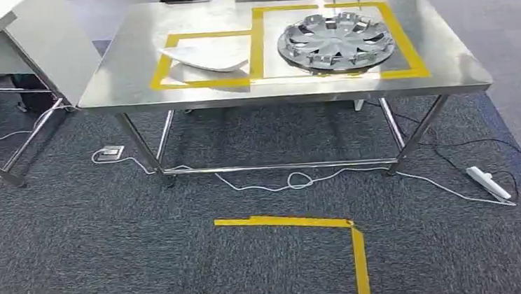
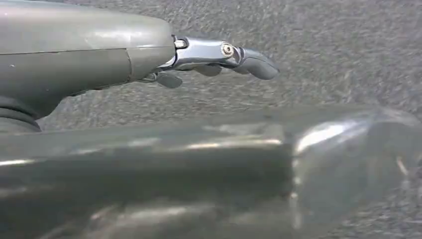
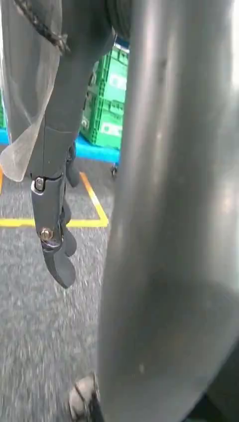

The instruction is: Take the parts from the cabinet and place them on the table.

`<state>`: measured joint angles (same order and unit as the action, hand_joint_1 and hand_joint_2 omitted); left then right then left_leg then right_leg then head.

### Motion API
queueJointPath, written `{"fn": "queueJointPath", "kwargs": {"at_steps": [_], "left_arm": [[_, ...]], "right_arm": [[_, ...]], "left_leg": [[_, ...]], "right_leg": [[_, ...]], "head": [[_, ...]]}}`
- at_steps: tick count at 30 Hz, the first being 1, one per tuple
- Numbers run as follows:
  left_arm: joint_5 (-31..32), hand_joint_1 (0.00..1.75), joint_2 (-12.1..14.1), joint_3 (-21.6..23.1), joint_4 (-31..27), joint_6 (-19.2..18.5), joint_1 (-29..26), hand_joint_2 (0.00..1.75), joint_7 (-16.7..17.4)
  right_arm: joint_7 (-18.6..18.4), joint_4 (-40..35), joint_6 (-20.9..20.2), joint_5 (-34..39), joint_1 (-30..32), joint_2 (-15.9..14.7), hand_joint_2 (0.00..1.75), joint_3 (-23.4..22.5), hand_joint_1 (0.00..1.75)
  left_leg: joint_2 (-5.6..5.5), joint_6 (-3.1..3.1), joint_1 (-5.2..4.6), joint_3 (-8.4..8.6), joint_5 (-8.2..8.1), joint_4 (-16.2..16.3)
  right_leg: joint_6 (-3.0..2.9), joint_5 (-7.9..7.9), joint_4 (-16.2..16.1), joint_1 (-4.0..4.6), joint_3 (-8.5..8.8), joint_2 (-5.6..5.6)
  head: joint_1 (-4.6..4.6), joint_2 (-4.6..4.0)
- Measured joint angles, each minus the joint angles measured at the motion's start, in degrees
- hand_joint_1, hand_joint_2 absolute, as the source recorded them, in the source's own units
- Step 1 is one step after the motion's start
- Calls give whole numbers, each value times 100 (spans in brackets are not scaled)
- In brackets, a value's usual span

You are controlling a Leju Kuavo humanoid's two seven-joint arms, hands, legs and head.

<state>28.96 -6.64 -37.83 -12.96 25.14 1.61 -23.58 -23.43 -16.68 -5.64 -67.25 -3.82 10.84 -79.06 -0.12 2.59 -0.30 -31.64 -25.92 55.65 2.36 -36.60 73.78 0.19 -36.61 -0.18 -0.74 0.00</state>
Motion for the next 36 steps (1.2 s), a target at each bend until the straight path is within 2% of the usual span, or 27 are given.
{"fn": "queueJointPath", "kwargs": {"at_steps": [2, 3, 4, 5, 6, 8, 9, 10, 11, 12, 14, 15, 16, 18, 19, 20, 24, 25, 26, 27, 29, 30, 31, 33, 34, 35, 36], "left_arm": [[-13, 0, -11, 0, 0, -57, 1, 0, 20], [-15, 0, -13, 0, 2, -83, 6, 0, 31], [-15, 0, -20, 0, 2, -92, 15, 0, 35], [-13, 0, -24, -2, 2, -96, 38, 0, 42], [-13, 0, -26, 0, 2, -98, 39, 0, 41], [-13, 0, -26, 0, 2, -98, 21, 0, 44], [-15, 0, -6, -2, 4, -98, -7, 0, 44], [-11, 0, -9, -2, 7, -101, -33, 0, 44], [-4, 0, -11, -2, 7, -118, -38, 0, 44], [-2, 0, -17, -2, 9, -140, -37, 0, 42], [-2, 0, -17, -2, 9, -142, -31, 0, 35], [-2, 0, -15, -2, 9, -142, -37, 0, 35], [-6, 0, -15, -4, 9, -142, -42, 0, 35], [-4, 0, -11, -7, 9, -149, -54, 0, 33], [-2, 0, -11, -7, 9, -153, -54, 0, 28], [2, 0, -11, -4, 9, -155, -46, 0, 28], [0, 0, -11, -4, 9, -160, -86, 0, 26], [-7, 0, -26, -7, 11, -182, -93, 0, 26], [-2, 0, -31, -7, 13, -201, -82, 0, 26], [2, 0, -22, -7, 13, -203, -54, 0, 28], [18, 0, -28, -9, 13, -214, -38, 0, 15], [22, 0, -28, -9, 13, -231, -43, 0, 4], [22, 0, -31, -9, 13, -245, -49, 0, -9], [22, 0, -48, -9, 13, -258, -47, 0, -30], [22, 0, -52, -9, 13, -262, -40, 0, -42], [22, 0, -55, -11, 13, -269, -37, 0, -53], [22, 0, -57, -11, 13, -280, -26, 0, -65]], "right_arm": [[0, 9, 11, -26, -3, -11, 0, 11, 0], [0, 15, 28, -59, -8, -13, 0, 37, 0], [0, 17, 39, -83, -13, -20, 0, 48, 0], [-4, 22, 46, -100, -5, -29, 0, 50, 0], [-4, 44, 52, -114, -1, -29, 0, 57, 0], [9, 63, 79, -122, 7, -29, 0, 74, 0], [7, 81, 85, -131, 20, -26, 0, 81, 0], [53, 92, 103, -138, 12, -42, 0, 81, 0], [50, 94, 98, -146, 26, -44, 0, 83, 0], [48, 98, 101, -160, 40, -42, 0, 85, 0], [48, 118, 101, -190, 46, -42, 0, 90, 0], [50, 118, 101, -190, 41, -42, 0, 96, 0], [50, 118, 103, -192, 38, -42, 0, 105, 0], [50, 125, 103, -199, 23, -42, 0, 133, 0], [50, 127, 103, -205, 19, -42, 0, 136, 0], [50, 133, 105, -212, 15, -42, 0, 138, 0], [50, 157, 116, -236, 7, -42, 0, 155, 0], [50, 160, 129, -247, -7, -42, 0, 164, 0], [52, 160, 131, -253, -10, -42, 0, 170, 0], [55, 162, 131, -256, 3, -42, 0, 175, 0], [48, 162, 140, -269, 33, -42, 0, 177, 0], [50, 162, 140, -277, 39, -42, 0, 179, 0], [50, 162, 140, -291, 42, -42, 0, 181, 0], [48, 162, 140, -323, 35, -42, 0, 190, 0], [50, 162, 140, -334, 29, -42, 0, 199, 0], [50, 162, 140, -358, 18, -39, 0, 216, 0], [57, 166, 140, -372, 23, -35, 0, 232, 0]], "left_leg": [[-28, -28, -2, -184, 122, 33], [-83, -59, -4, -278, 200, 57], [-110, -80, 4, -320, 252, 77], [-142, -108, -38, -385, 317, 111], [-174, -129, -38, -418, 401, 104], [-269, -187, -18, -454, 523, 68], [-321, -216, -37, -496, 557, 73], [-213, -248, -18, -545, 305, 167], [-132, -278, 1, -604, -61, 416], [-80, -320, 24, -678, -431, 816], [-43, -380, 58, -811, -851, 1649], [-40, -408, 76, -793, -807, 1899], [-36, -417, 87, -685, -650, 1877], [39, -399, 93, -131, -221, 1142], [168, -366, 81, 185, -191, 624], [333, -320, 34, 330, -383, 410], [203, -134, -26, 254, -279, 215], [163, -91, 40, 289, -249, 56], [114, -34, 39, 206, -185, 72], [76, -8, 42, 135, -134, 78], [-42, 5, 26, -22, -17, 90], [-91, -3, 21, -98, 42, 100], [-140, -20, 22, -170, 94, 109], [-269, -69, 34, -321, 212, 133], [-340, -103, 41, -392, 270, 152], [-394, -141, 38, -449, 322, 167], [-455, -175, 22, -497, 387, 194]], "right_leg": [[-19, 476, -361, 0, 375, 15], [-60, 629, -908, 0, 784, 92], [-101, 552, -1419, -2, 1150, 316], [-132, 366, -2040, 3, 1566, 396], [-134, 292, -2158, 1, 1581, 365], [-177, 344, -2087, 32, 1472, 278], [-211, 408, -2103, -12, 1427, 213], [-261, 462, -2097, -32, 1356, 110], [-327, 506, -2088, -27, 1306, 46], [-330, 547, -2072, -19, 1243, -40], [-328, 618, -2009, -10, 1087, -195], [-321, 647, -1943, -10, 1024, -277], [-310, 662, -1889, -12, 951, -332], [-288, 683, -1740, -17, 776, -449], [-279, 677, -1690, -16, 736, -504], [-248, 691, -1670, 1, 690, -552], [-99, 820, -1658, 2, 644, -733], [-61, 696, -1610, -20, 595, -541], [-38, 442, -1450, -26, 477, -240], [-25, 176, -1124, -42, 378, -108], [3, -279, -255, -55, 133, 4], [18, -311, -36, -54, 105, 11], [21, -184, -72, -58, 193, 11], [22, 315, -765, -88, 672, 45], [18, 486, -1302, -109, 1016, 166], [7, 317, -1737, -126, 1246, 433], [-14, 294, -1974, -125, 1423, 482]], "head": [[-2, 0], [-2, 0], [0, 0], [0, 0], [9, 0], [-2, 0], [0, 0], [9, 0], [53, 0], [66, 0], [61, 0], [63, 0], [66, 0], [68, 0], [68, 0], [63, 0], [66, 0], [61, 0], [48, 0], [26, 0], [26, 0], [15, 0], [26, 0], [22, 0], [20, 0], [11, 0], [40, 0]]}}
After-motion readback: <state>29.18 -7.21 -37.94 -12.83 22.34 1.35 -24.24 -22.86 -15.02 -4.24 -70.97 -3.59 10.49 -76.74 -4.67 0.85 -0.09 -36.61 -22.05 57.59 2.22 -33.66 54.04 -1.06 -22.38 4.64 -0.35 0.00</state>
